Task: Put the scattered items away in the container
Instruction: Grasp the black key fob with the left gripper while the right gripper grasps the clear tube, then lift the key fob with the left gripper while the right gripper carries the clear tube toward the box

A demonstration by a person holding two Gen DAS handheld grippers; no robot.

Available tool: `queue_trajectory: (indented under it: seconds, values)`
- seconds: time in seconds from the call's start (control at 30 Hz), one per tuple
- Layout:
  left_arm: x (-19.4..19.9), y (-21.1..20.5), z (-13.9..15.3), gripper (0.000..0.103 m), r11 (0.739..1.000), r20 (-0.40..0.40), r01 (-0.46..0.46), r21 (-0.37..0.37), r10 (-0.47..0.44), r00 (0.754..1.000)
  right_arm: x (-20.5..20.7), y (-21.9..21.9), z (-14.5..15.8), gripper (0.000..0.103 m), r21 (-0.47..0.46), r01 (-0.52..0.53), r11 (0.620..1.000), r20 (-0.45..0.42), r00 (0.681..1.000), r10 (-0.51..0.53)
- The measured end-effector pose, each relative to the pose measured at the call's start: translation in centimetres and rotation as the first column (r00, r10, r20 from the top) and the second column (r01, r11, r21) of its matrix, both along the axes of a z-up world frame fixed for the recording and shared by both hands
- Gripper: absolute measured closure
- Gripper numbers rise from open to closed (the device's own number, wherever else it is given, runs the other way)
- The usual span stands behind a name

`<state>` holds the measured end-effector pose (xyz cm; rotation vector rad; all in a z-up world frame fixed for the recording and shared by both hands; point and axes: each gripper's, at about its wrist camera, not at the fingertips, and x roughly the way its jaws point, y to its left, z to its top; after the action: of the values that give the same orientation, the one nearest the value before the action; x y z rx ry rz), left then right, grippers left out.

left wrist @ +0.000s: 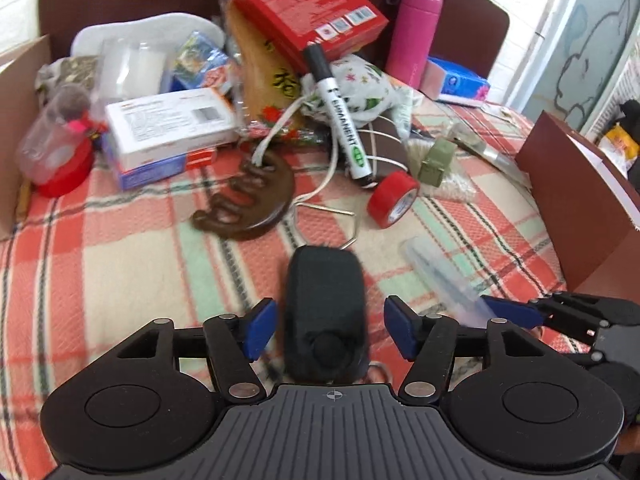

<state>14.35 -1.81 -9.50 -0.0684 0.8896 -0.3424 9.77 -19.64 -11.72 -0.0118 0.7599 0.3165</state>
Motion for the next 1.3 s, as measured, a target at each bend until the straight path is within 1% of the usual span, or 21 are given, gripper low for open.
queue_trajectory:
  seconds: [0.13,0.23,0.27,0.3,0.33,0.37,0.43,0.5,0.57,0.6,0.67,0.73,0.77,0.8,0.87,0.9,1.07,1.2,1.3]
  values:
    - [0.8,-1.1,-1.2,0.031,0.999,-0.019,0.006,0.052,-0.005,1.000,0.4,0.2,-0.3,0.051,-0.009,0.004,1.000,0.000,1.000,-0.004]
    - [0.3,-1.8,-1.5,0.033,0.994,0.019,0.024,0.109,-0.026,0.999,0.7,0.3,-0.4,0.048,-0.016,0.009,1.000,0.005,1.000,-0.009]
    - [0.1,-1.9,-1.6,0.049,0.991,0.028,0.021,0.134,-0.025,0.999,0.8,0.4,-0.5,0.047,-0.021,0.008,1.000,0.008,1.000,-0.008]
    - [0.0,-1.9,-1.6,0.050,0.988,0.033,0.018,0.151,-0.023,0.999,0.9,0.5,-0.5,0.046,-0.024,0.006,1.000,0.012,1.000,-0.006]
    - [0.0,-1.8,-1.5,0.051,0.989,0.029,0.022,0.147,-0.027,0.999,0.8,0.4,-0.6,0.048,-0.027,0.002,1.000,0.017,1.000,-0.001]
    - [-0.1,-1.6,-1.4,0.051,0.989,0.025,0.025,0.143,-0.029,0.999,0.8,0.4,-0.6,0.055,-0.029,-0.003,1.000,0.021,1.000,0.004]
    - [-0.4,-1.3,-1.3,0.051,0.990,0.020,0.028,0.142,-0.031,0.999,0.5,0.2,-0.4,0.066,-0.034,-0.014,0.999,0.020,1.000,0.015]
    - [-0.7,-1.2,-1.4,0.050,0.989,0.026,0.031,0.146,-0.035,0.999,0.3,0.1,-0.4,0.067,-0.035,-0.025,0.999,0.016,1.000,0.026]
    - [-0.6,-1.2,-1.5,0.041,0.990,0.030,0.029,0.140,-0.033,0.999,0.4,0.1,-0.5,0.066,-0.035,-0.026,0.999,0.014,1.000,0.027]
    - [-0.5,-1.3,-1.6,0.038,0.990,0.032,0.027,0.138,-0.031,0.999,0.4,0.3,-0.5,0.066,-0.037,-0.024,0.999,0.013,1.000,0.025]
    - [-0.3,-1.5,-1.6,0.036,0.990,0.034,0.025,0.139,-0.030,0.999,0.6,0.5,-0.5,0.065,-0.040,-0.021,0.999,0.012,1.000,0.021]
    - [-0.2,-1.7,-1.8,0.037,0.989,0.041,0.026,0.144,-0.033,0.999,0.7,0.6,-0.5,0.065,-0.048,-0.023,0.999,0.009,1.000,0.024]
    - [-0.2,-1.9,-1.8,0.040,0.988,0.047,0.030,0.153,-0.037,0.998,0.7,0.7,-0.5,0.066,-0.050,-0.025,0.998,0.008,1.000,0.026]
    - [-0.4,-2.0,-1.8,0.049,0.986,0.054,0.032,0.166,-0.042,0.998,0.8,0.7,-0.5,0.067,-0.049,-0.027,0.998,0.006,1.000,0.027]
    - [-0.7,-2.0,-1.8,0.051,0.982,0.066,0.040,0.184,-0.053,0.996,0.8,0.8,-0.3,0.071,-0.037,-0.041,0.998,-0.003,0.999,0.041]
    - [-0.8,-1.9,-1.8,0.052,0.982,0.069,0.041,0.186,-0.055,0.996,0.8,0.9,-0.2,0.071,-0.028,-0.052,0.998,-0.010,0.999,0.052]
    - [-2.0,-0.1,-1.2,0.052,0.994,0.042,0.021,0.109,-0.026,0.999,0.4,2.1,0.4,0.072,0.047,-0.125,0.991,-0.041,0.991,0.127]
    - [-3.1,2.8,-0.6,0.052,0.999,0.020,-0.043,0.018,0.042,0.999,0.3,3.8,1.2,0.072,0.077,-0.170,0.982,-0.036,0.984,0.173]
    - [-4.1,4.9,0.1,0.052,0.995,0.033,-0.097,-0.011,0.097,0.995,0.3,5.4,2.0,0.072,0.085,-0.219,0.972,-0.023,0.975,0.222]
